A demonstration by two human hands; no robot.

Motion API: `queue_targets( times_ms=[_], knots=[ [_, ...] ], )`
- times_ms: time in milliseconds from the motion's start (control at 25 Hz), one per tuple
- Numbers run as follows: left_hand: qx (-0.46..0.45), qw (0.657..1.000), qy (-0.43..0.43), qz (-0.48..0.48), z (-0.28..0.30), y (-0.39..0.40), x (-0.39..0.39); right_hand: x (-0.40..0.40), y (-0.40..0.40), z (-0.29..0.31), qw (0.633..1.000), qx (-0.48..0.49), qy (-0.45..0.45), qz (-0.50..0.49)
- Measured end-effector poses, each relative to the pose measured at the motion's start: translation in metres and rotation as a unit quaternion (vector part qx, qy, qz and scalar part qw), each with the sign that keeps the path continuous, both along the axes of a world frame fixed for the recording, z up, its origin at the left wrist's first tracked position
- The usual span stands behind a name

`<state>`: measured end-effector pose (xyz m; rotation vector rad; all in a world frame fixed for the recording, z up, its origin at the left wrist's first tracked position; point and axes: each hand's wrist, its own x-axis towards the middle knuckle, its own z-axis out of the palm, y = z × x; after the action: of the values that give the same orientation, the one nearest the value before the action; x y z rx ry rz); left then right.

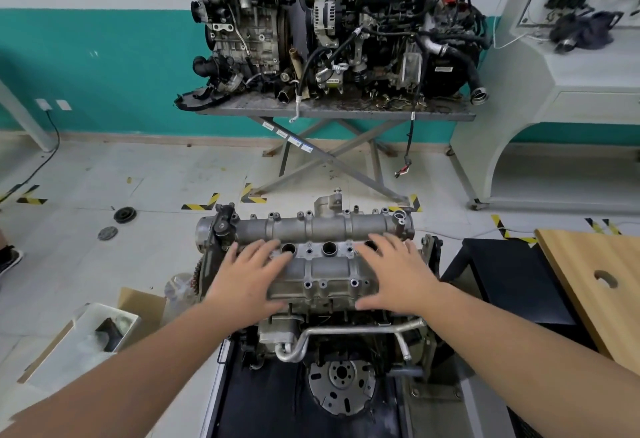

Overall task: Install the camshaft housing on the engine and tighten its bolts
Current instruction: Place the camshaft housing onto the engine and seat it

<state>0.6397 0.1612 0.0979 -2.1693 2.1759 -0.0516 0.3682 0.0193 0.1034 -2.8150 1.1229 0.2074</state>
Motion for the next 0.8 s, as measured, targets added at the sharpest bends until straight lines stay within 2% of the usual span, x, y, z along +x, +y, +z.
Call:
queue_targets(
  times_ms=[120,360,560,800],
  knots=[
    [0.070,0.996,-0.032,0.051,-0.015,-0.009,-0.006,0.012,0.004,-0.014,0.998,0.002,0.064,0.017],
    [0.094,0.991,-0.057,0.074,-0.010,-0.023,-0.005,0.022,0.003,-0.031,0.998,-0.033,0.050,-0.030],
    [0.135,0.986,-0.074,0.062,-0.011,-0.028,-0.007,0.019,-0.002,-0.040,0.998,-0.050,0.035,-0.001],
    [0.140,0.985,-0.094,0.040,-0.011,-0.031,-0.004,0.018,0.001,-0.040,0.997,-0.073,0.035,0.008]
  ],
)
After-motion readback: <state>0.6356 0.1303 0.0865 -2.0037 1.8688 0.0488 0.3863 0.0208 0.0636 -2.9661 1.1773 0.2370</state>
